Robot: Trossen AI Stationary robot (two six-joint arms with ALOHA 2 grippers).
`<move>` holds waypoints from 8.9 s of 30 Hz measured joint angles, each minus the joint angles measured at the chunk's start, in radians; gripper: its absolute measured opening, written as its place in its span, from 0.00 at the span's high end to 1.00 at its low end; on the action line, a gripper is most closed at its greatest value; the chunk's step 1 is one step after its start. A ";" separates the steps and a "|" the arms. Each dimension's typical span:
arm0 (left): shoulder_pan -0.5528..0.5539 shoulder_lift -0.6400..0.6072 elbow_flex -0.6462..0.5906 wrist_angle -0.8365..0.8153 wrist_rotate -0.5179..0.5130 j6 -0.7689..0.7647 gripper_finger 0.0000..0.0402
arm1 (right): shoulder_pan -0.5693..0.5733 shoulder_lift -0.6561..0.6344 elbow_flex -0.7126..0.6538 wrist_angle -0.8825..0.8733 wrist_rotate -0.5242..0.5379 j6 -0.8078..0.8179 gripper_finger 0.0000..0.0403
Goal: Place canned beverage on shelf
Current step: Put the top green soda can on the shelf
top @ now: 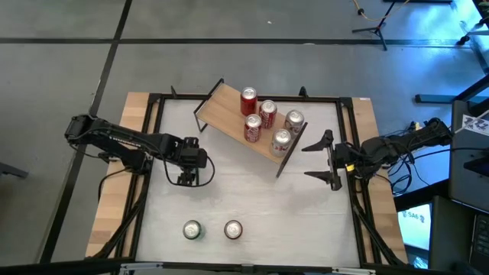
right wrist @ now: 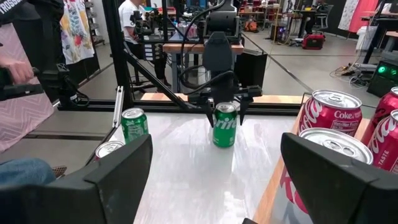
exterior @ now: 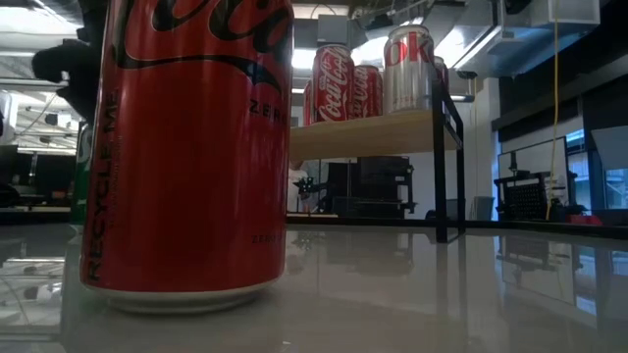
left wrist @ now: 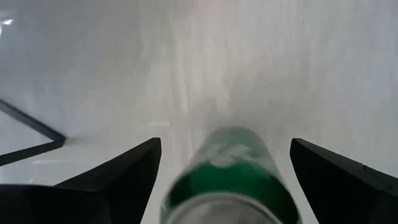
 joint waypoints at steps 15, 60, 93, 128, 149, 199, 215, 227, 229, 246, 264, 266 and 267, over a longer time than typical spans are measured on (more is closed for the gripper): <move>0.000 0.001 0.231 -0.044 -0.035 -0.074 0.14 | 0.000 0.000 0.000 -0.001 -0.001 0.000 0.13; -0.022 -0.005 0.279 -0.490 0.014 -0.846 0.14 | 0.000 -0.242 -0.286 0.063 -0.009 0.042 0.13; -0.022 -0.005 0.018 -0.184 0.004 -0.780 0.14 | 0.000 -0.242 -0.293 0.059 -0.010 0.042 0.13; -0.022 -0.005 0.018 -0.131 0.001 -0.769 0.22 | 0.000 -0.242 -0.293 0.056 -0.010 0.042 0.13; -0.023 -0.005 0.017 0.001 0.169 -0.137 0.29 | 0.000 -0.242 -0.293 0.055 -0.009 0.034 0.13; 0.632 0.394 0.901 -0.255 0.113 0.329 0.28 | 0.000 -0.242 -0.293 0.055 -0.009 0.033 0.13; 0.659 0.418 1.020 -0.418 0.203 0.319 0.28 | 0.000 -0.242 -0.293 0.055 -0.009 0.033 0.13; 0.656 0.417 1.019 -0.462 0.206 0.301 0.28 | 0.000 -0.242 -0.293 0.055 -0.009 0.033 0.13; 0.656 0.417 1.019 -0.467 0.206 0.299 0.28 | 0.000 -0.242 -0.293 0.055 -0.009 0.033 0.13; 0.656 0.417 1.017 -0.447 0.205 0.299 0.21 | 0.000 -0.242 -0.293 0.055 -0.009 0.033 0.13; 0.646 0.457 1.017 -0.413 0.192 0.268 0.20 | 0.000 -0.242 -0.293 0.029 -0.009 0.033 0.13; 0.643 0.469 1.017 -0.403 0.192 0.269 0.20 | 0.000 -0.242 -0.293 0.030 -0.009 0.033 0.13; 0.641 0.471 1.017 -0.402 0.192 0.272 0.20 | 0.000 -0.242 -0.293 0.030 -0.009 0.033 0.13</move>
